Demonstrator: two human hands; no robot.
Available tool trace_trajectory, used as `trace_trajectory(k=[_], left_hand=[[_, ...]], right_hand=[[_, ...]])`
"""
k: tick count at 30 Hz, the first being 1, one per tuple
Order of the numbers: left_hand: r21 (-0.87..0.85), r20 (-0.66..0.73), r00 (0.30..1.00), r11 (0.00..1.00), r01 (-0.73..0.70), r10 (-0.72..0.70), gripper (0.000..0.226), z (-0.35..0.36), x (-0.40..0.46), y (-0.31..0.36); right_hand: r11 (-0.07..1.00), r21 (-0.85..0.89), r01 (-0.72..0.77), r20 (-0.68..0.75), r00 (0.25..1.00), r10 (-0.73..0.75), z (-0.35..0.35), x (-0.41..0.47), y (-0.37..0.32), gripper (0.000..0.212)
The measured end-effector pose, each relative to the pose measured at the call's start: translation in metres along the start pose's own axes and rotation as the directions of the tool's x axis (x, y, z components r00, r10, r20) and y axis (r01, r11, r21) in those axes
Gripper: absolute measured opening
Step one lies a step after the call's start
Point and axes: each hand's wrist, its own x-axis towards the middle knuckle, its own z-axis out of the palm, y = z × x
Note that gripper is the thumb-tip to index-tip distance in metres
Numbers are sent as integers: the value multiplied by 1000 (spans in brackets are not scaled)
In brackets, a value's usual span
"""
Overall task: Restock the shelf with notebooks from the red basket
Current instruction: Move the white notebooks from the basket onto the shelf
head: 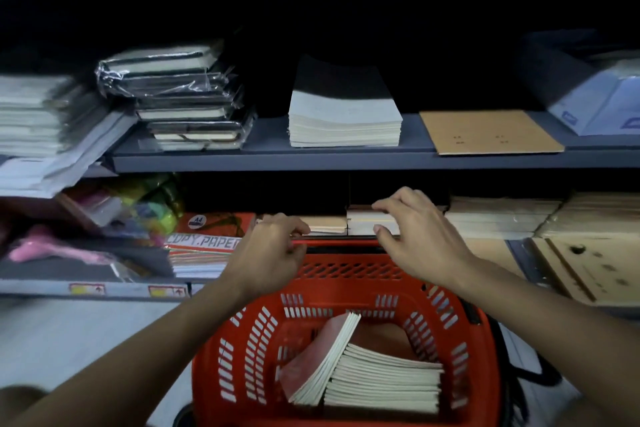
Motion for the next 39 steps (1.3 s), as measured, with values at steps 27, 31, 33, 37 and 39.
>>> trace_trajectory(k=[27,31,33,37,39], left_hand=[[254,689,512,833,492,-513,42,148,-90,-73],[167,724,410,718,676,-555,49,160,-101,-79],[114,738,337,600,792,-585,48,162,-104,-81],[42,746,231,390,920,-624,36,165,-103,-82],[-19,778,189,278,960,-599,24,164,-102,-81]], right_hand=[[967,-52,-248,628,745,225,145,-31,-9,36],[944,-52,-325,691,671,269,156,-37,-11,47],[936,-63,-346,704,650,287,159,-40,-13,46],[920,-82,-384,698,637,328,159,-37,-15,44],[913,-86,-400,690,637,344,159,-36,-16,45]])
